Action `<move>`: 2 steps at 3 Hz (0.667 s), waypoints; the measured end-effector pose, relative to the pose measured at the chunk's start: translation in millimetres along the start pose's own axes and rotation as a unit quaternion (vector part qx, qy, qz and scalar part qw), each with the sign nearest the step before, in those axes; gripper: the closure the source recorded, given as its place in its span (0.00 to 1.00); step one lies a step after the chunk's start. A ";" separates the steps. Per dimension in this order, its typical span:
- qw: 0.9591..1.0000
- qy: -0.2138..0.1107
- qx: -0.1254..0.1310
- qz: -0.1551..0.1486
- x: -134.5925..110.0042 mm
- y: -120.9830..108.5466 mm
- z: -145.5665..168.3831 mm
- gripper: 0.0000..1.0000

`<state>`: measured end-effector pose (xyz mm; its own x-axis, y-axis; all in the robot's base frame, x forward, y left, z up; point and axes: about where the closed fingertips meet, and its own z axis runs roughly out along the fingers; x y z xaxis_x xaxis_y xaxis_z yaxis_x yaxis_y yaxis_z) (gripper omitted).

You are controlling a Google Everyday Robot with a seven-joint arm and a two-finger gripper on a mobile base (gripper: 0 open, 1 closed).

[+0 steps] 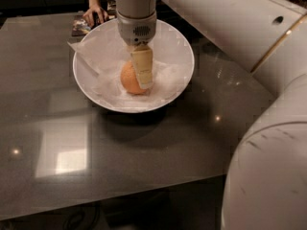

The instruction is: Pick orange from white bowl

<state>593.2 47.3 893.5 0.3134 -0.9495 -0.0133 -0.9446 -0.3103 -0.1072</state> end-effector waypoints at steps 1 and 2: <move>1.000 -0.001 -0.009 0.001 -1.1 0.0 8.1 0.16; 1.000 0.000 -0.018 0.003 -1.5 -1.1 16.7 0.16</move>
Offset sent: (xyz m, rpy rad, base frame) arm -0.0126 -0.0124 -0.0238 -0.0779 0.1138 -0.0117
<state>595.5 49.9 877.0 0.3086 -0.9511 -0.0138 -0.9491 -0.3069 -0.0713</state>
